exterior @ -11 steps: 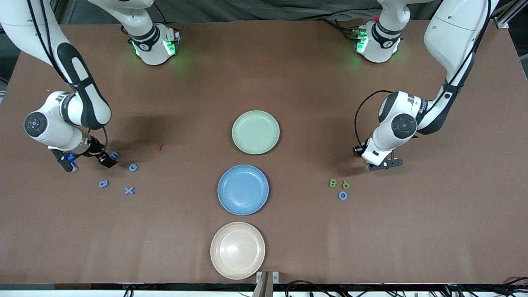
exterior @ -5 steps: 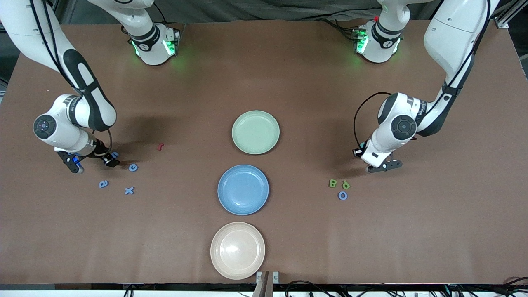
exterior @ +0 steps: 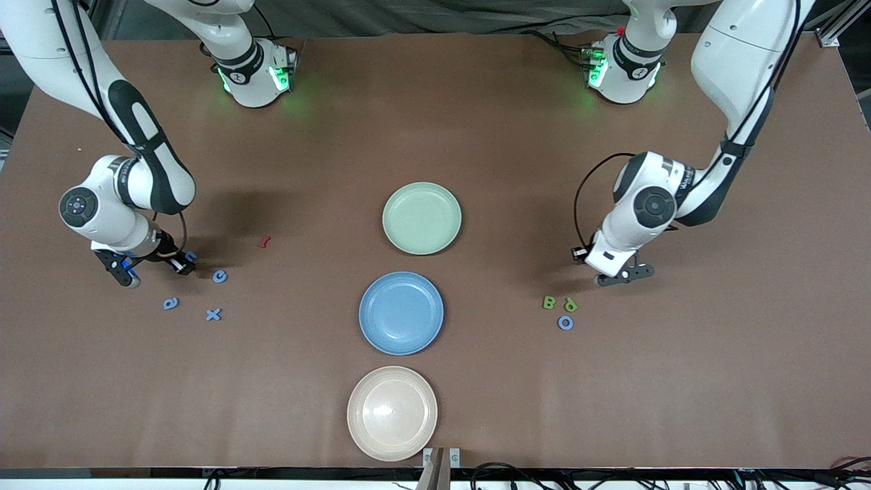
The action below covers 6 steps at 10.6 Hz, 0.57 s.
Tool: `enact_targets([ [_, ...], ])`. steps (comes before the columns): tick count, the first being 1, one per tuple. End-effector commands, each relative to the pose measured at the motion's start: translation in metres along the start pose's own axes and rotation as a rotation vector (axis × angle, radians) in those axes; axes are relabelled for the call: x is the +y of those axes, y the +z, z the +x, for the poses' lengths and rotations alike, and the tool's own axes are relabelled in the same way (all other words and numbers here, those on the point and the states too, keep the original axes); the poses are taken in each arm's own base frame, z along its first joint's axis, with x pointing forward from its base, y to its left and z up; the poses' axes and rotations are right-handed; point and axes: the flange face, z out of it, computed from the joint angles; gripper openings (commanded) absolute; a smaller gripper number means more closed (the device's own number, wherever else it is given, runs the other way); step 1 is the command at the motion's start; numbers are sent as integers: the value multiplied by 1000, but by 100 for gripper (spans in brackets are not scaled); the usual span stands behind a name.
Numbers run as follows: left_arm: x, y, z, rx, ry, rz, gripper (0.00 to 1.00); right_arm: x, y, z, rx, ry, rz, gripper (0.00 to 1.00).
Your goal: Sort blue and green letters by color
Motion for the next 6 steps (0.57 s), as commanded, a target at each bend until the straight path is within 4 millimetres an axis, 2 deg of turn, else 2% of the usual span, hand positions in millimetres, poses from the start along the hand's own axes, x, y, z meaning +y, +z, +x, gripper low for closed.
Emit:
enact_targets([
  [1, 65, -32, -22, 53, 20, -33, 0, 7, 10, -4, -3, -5, -15, 32],
  [2, 83, -39, -30, 60, 15, -51, 0, 6, 8, -4, 0, -4, -13, 26],
  [3, 110, -48, -41, 64, 11, -79, 0, 5, 4, -3, 0, -7, -11, 22],
  [6, 194, -63, -97, 63, -11, -137, 0, 0, -8, 1, 6, -29, -6, 6],
])
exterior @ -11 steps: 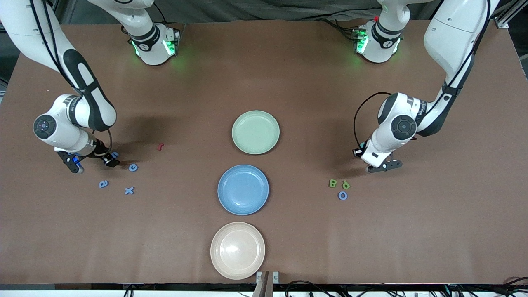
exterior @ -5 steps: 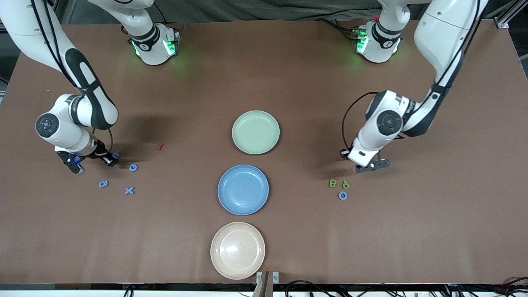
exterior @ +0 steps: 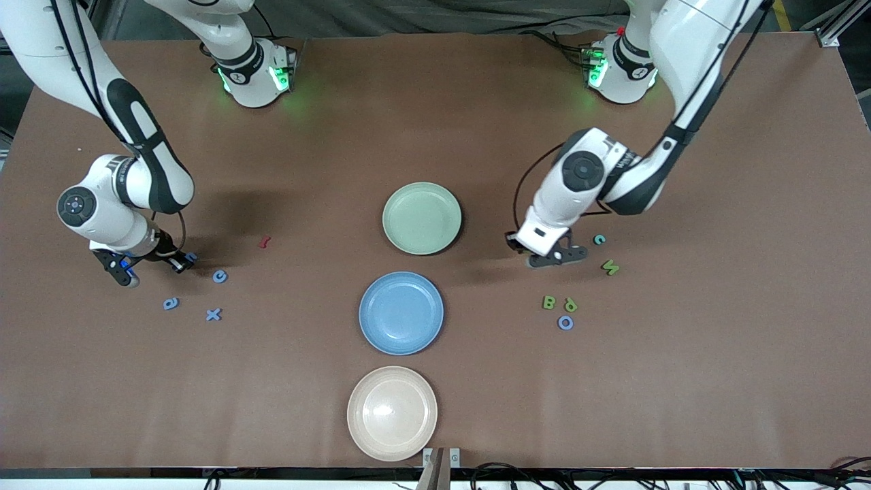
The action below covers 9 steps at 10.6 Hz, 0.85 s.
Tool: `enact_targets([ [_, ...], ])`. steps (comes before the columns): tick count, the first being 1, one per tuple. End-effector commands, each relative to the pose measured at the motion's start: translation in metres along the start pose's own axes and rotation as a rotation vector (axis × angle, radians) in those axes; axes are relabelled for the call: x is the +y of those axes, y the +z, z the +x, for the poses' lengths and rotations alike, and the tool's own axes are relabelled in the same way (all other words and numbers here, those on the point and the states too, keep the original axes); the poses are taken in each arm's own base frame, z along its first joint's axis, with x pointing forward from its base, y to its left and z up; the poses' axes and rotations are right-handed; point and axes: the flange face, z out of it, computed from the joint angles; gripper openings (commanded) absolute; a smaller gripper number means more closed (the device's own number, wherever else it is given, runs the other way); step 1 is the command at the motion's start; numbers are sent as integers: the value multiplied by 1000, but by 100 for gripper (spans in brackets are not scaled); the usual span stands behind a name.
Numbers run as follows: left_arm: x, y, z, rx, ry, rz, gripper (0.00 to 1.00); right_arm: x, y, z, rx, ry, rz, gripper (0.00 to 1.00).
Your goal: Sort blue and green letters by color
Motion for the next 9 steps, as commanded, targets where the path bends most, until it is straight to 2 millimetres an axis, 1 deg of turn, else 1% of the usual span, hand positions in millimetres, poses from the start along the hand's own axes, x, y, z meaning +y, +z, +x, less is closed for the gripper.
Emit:
enact_targets([
  [1, 80, -5, -51, 6, -40, -39, 0, -6, -20, 3, 9, -25, -1, 5],
  [2, 102, -3, -64, -2, -59, -55, 0, -14, -41, 8, -10, -32, -12, 5],
  [3, 119, 2, -73, -12, -73, -68, 0, -32, -67, 9, -33, -53, -26, 5],
  [4, 138, 9, -88, -28, -87, -76, 0, -57, -87, 2, -46, -101, -30, 5],
  [5, 157, 16, -102, -39, -99, -87, 0, -91, -108, -12, -36, -183, -16, 5],
  [6, 165, 24, -108, -49, -111, -87, 0, -127, -129, -29, -27, -266, -20, 5],
  [7, 169, 29, -107, -56, -118, -93, 0, -154, -151, -40, -11, -332, -35, 5],
  [8, 170, 28, -106, -54, -124, -95, 11, -182, -167, -59, 21, -420, -37, 5],
  [9, 169, 22, -100, -44, -130, -101, 75, -206, -176, -81, 45, -497, -31, 5],
])
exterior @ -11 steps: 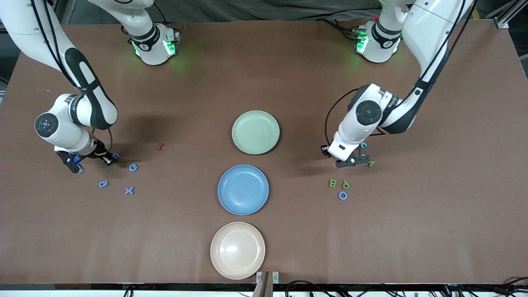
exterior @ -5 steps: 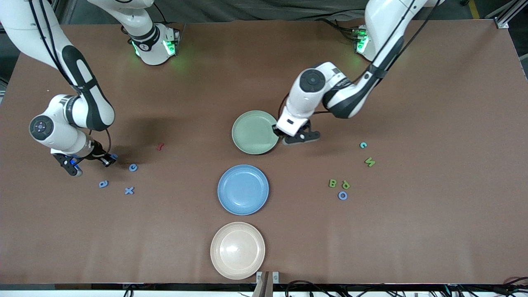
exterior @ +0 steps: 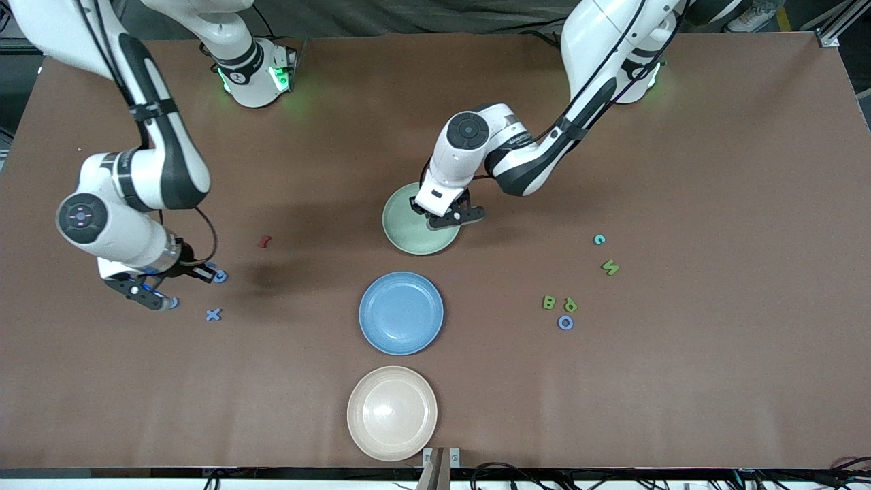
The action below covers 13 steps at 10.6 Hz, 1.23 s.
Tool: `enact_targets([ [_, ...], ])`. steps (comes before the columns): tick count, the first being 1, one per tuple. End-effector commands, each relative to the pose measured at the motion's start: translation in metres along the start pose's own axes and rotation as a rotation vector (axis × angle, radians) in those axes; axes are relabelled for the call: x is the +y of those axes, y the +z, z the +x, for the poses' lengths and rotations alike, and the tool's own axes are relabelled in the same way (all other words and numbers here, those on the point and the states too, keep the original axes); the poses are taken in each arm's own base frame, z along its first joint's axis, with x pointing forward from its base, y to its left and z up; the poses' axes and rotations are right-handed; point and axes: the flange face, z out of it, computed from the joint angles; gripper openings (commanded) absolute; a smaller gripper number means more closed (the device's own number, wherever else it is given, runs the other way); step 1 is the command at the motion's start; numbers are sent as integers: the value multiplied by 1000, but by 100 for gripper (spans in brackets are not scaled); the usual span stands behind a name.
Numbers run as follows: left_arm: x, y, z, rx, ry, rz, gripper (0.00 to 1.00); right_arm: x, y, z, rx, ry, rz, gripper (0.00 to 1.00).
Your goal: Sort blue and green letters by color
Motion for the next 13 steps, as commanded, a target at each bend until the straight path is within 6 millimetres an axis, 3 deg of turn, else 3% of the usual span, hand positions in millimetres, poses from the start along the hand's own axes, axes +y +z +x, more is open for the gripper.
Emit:
enact_targets([
  [1, 7, -14, 18, 41, -25, -19, 100, -80, -36, -24, 74, -205, -5, 5],
  [2, 3, -23, 30, 62, -35, -22, 100, -104, -39, -31, 88, -244, 5, 5],
  [4, -14, -63, 71, 119, -38, -1, 100, -155, -40, -49, 111, -338, 20, 5],
  [5, -37, -86, 105, 141, 37, 35, 100, -186, -41, -63, 131, -393, 31, 3],
  [7, -99, -111, 170, 132, 233, 121, 100, -228, -34, -72, 177, -432, 77, 3],
  [9, -169, -118, 229, 106, 413, 158, 100, -265, -8, -80, 218, -470, 121, 4],
  [10, -197, -119, 246, 89, 488, 171, 100, -281, 10, -86, 226, -493, 135, 5],
  [13, -267, -99, 274, -5, 782, 194, 100, -318, 50, -115, 278, -542, 180, 7],
])
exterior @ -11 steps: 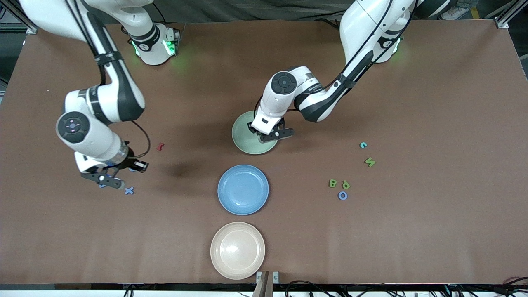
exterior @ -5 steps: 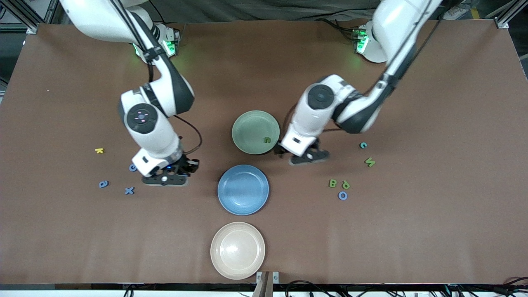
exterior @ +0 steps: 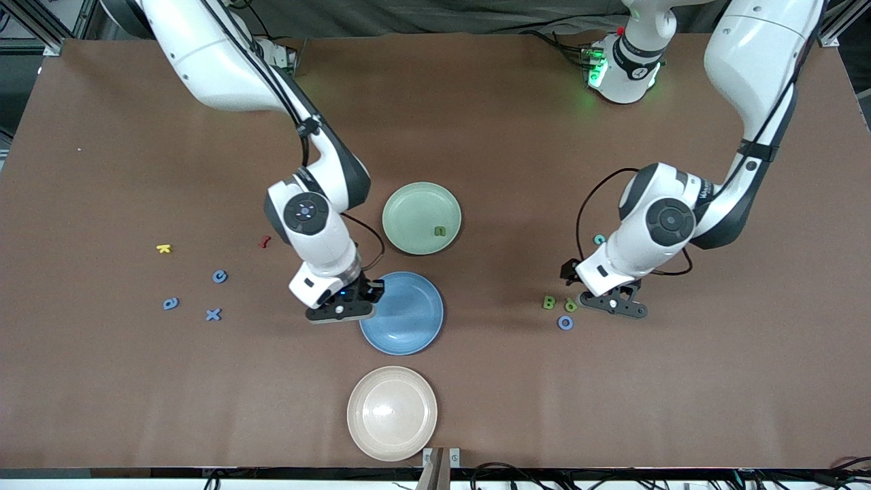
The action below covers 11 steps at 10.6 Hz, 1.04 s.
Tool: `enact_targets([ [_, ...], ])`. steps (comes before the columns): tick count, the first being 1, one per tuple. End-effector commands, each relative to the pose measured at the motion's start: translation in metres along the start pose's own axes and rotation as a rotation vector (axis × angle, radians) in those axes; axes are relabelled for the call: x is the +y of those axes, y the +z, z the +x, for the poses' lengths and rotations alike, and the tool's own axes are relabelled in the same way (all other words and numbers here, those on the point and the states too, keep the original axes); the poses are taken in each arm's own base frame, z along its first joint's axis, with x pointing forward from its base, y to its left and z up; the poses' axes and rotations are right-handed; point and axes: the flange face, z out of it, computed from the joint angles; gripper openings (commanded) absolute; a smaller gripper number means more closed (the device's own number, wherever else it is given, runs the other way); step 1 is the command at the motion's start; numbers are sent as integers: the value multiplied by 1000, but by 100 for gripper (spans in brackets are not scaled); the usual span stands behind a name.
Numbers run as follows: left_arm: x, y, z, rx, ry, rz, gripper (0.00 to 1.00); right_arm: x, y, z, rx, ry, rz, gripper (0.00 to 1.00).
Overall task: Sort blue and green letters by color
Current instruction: 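Release the m with the right gripper while the left gripper grasps green N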
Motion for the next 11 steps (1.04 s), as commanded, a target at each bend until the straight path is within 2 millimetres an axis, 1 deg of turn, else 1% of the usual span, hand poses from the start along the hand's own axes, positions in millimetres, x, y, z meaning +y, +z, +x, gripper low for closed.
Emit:
enact_targets([
  [1, -37, 24, -18, -50, 331, -6, 100, -35, 29, -5, 53, -49, 15, 7],
  [2, -43, 27, -20, -56, 434, -10, 100, -44, 31, -8, 53, -48, 23, 23],
  [3, -48, 32, -25, -65, 505, -8, 100, -51, 30, -12, 53, 27, 29, 99],
  [4, -60, 39, -30, -78, 552, 1, 100, -55, 28, -13, 53, 81, 32, 100],
  [5, -68, 50, -37, -82, 581, -9, 100, -49, 23, -9, 56, 90, 29, 100],
  [6, -65, 61, -45, -58, 618, -16, 100, -44, 23, -7, 53, 96, 25, 100],
  [7, -64, 72, -56, -45, 626, -24, 100, -27, 16, 0, 54, 123, 19, 100],
  [8, -72, 76, -61, -38, 612, -27, 97, -5, 20, -3, 32, 150, 2, 100],
  [9, -73, 79, -66, -47, 612, -31, 94, 24, 23, -3, 14, 177, -17, 100],
  [10, -70, 83, -75, -63, 618, -34, 90, 48, 18, -2, 6, 191, -29, 100],
  [11, -77, 84, -80, -69, 605, -35, 89, 84, 14, -4, -11, 168, -47, 100],
])
